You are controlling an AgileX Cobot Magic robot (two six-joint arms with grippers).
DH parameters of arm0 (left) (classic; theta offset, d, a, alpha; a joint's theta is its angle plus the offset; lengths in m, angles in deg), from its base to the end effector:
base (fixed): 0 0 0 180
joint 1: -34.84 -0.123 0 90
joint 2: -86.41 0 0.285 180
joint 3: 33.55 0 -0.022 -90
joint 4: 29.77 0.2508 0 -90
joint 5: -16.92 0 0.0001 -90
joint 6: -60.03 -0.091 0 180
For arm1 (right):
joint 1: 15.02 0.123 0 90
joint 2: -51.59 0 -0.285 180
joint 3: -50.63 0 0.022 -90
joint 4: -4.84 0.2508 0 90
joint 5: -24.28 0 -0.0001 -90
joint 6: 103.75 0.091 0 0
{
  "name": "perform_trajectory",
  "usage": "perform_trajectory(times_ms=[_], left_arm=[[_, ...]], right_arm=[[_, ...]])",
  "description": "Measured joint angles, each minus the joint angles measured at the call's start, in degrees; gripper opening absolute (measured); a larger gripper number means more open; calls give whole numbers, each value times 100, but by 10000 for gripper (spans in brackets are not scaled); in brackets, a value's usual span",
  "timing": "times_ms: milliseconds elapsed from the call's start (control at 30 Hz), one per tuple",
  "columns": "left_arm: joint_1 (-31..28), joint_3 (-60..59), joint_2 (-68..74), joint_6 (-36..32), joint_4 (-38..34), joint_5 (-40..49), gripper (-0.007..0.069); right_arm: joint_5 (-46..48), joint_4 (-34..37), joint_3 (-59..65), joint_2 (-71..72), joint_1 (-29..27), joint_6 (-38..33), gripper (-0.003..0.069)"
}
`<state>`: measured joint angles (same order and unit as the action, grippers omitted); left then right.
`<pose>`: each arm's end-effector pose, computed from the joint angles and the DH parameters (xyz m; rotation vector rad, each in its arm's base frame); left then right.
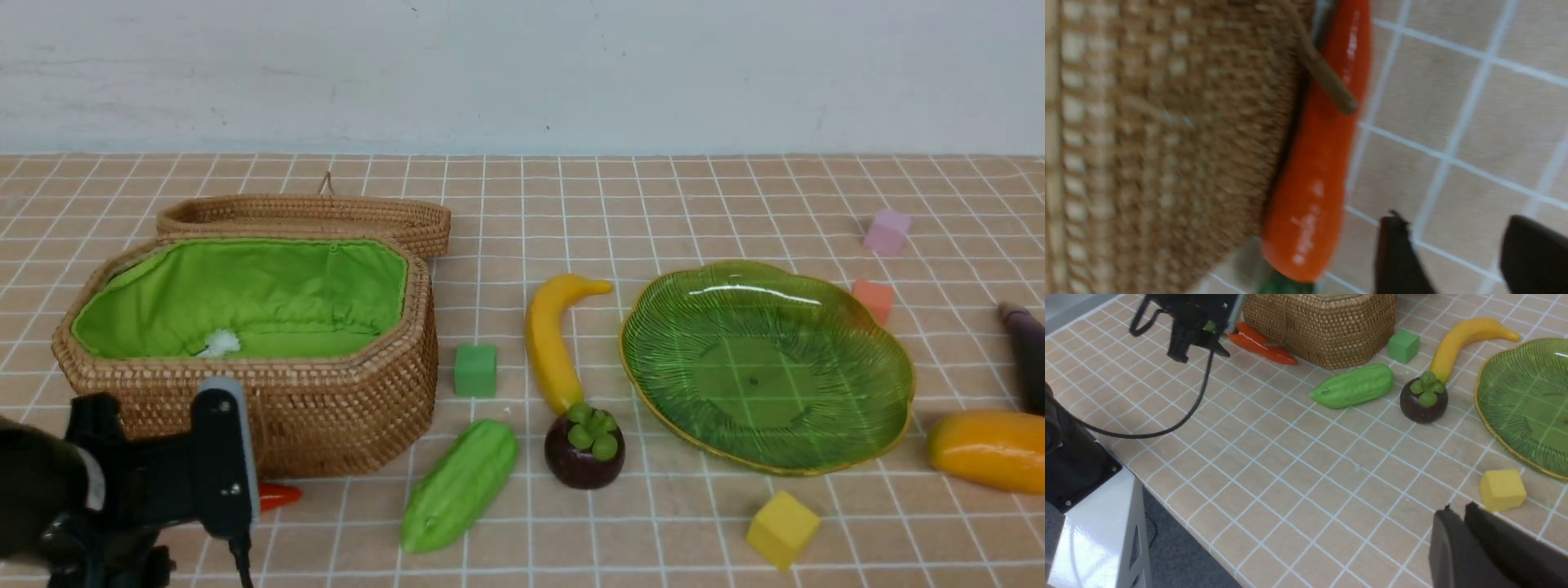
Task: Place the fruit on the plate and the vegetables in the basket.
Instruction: Use the left arm to grab a carrot and put it into the left basket
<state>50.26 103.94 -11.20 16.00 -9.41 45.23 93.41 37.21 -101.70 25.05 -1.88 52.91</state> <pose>0.2190 -0.0448 0.2010 1.6546 2.1508 0.4781 -0.0066 0.0452 0.3755 -0.7299 1.9324 0.5732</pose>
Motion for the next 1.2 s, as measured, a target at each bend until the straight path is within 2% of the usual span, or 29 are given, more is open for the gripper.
perform_trajectory(times_ms=[100, 200, 433, 700, 1000, 1200], left_arm=[[0, 0, 366, 190, 389, -407, 538], [0, 0, 745, 283, 707, -554, 582], [0, 6, 1189, 433, 1115, -726, 535], [0, 6, 1129, 564, 1078, -460, 522], [0, 6, 824, 990, 1272, -684, 522], [0, 10, 1214, 1501, 1808, -895, 522]], right_arm=[[-39, 0, 0, 0, 0, 0, 67], [-64, 0, 0, 0, 0, 0, 71], [-66, 0, 0, 0, 0, 0, 81], [-139, 65, 0, 0, 0, 0, 88], [-243, 70, 0, 0, 0, 0, 93], [-238, 94, 0, 0, 0, 0, 100]])
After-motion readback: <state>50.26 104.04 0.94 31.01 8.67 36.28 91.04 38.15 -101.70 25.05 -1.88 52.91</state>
